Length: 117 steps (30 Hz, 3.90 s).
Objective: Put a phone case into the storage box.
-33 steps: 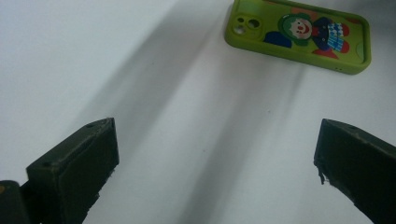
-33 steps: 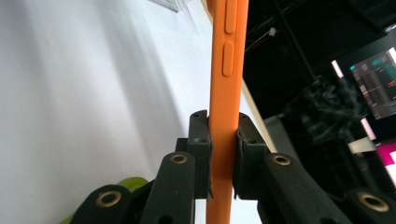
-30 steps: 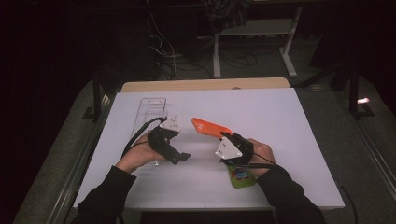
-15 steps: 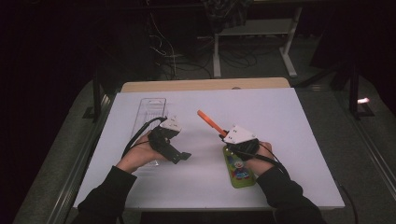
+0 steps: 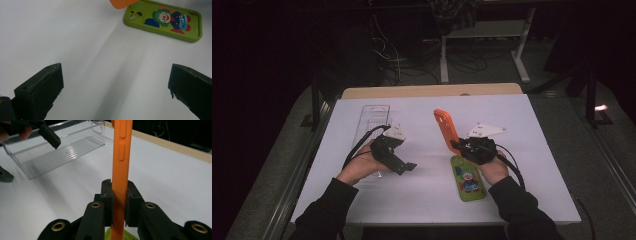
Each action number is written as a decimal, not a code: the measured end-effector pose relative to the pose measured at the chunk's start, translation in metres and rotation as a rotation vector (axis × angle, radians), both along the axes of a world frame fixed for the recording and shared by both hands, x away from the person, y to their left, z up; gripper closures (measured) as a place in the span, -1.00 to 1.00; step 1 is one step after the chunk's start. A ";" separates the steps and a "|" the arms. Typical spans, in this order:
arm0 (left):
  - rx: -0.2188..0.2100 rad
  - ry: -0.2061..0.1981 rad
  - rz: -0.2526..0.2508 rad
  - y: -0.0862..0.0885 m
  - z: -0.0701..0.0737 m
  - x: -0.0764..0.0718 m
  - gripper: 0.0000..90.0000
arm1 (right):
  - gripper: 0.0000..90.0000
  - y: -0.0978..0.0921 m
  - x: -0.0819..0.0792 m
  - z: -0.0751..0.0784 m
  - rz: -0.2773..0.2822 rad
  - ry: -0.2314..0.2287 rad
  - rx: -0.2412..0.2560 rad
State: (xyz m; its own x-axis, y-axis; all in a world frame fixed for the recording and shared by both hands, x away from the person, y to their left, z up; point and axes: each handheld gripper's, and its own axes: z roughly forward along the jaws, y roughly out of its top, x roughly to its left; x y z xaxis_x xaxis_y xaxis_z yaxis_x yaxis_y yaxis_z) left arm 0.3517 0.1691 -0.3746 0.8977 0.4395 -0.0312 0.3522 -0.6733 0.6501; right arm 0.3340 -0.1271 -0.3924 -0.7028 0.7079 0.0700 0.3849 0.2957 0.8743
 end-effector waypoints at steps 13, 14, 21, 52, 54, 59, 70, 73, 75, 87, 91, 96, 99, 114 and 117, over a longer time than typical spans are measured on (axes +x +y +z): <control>-0.079 0.006 0.054 0.007 0.005 0.004 -1.00 | 0.74 -0.021 0.007 -0.005 -0.057 0.101 0.137; -0.095 -0.003 0.061 0.008 0.007 0.005 -1.00 | 0.74 -0.021 0.006 -0.004 -0.059 0.102 0.137; -0.211 -0.018 0.111 0.009 0.020 0.009 -1.00 | 0.74 -0.015 0.005 -0.004 -0.041 0.101 0.137; -0.370 -0.024 0.113 -0.033 0.033 0.040 -1.00 | 0.74 0.025 -0.006 -0.001 0.060 0.081 0.147; -0.389 -0.015 0.118 -0.037 0.031 0.041 -1.00 | 0.74 0.026 -0.006 -0.001 0.066 0.075 0.156; -0.415 -0.007 0.114 -0.043 0.029 0.042 -1.00 | 0.74 0.028 -0.006 0.000 0.071 0.079 0.160; -0.454 -0.034 0.130 -0.052 0.027 0.043 -0.94 | 0.75 0.032 -0.007 -0.003 0.090 0.086 0.152; -0.466 -0.049 0.132 -0.051 0.028 0.043 -0.78 | 0.75 0.034 -0.006 -0.004 0.091 0.086 0.141; -0.473 -0.050 0.128 -0.051 0.028 0.043 -0.74 | 0.75 0.035 -0.006 -0.005 0.095 0.085 0.134; -0.434 -0.087 0.119 -0.047 0.030 0.035 -0.66 | 0.33 0.038 -0.008 -0.005 0.104 0.086 0.072; -0.417 -0.094 0.128 -0.037 0.031 0.036 -0.66 | 0.01 0.032 -0.009 -0.004 0.108 0.094 0.039; -0.420 -0.109 0.146 -0.028 0.037 0.035 -0.66 | -0.46 0.017 -0.011 -0.005 0.095 0.116 -0.015; -0.414 -0.113 0.157 -0.023 0.041 0.035 -0.66 | -0.69 0.010 -0.013 -0.008 0.078 0.124 -0.031; -0.344 -0.132 0.192 0.000 0.062 0.044 -0.67 | -1.00 -0.036 -0.029 -0.024 -0.005 0.104 -0.052; -0.330 -0.139 0.217 0.007 0.069 0.051 -0.67 | -1.00 -0.045 -0.032 -0.025 -0.023 0.098 -0.045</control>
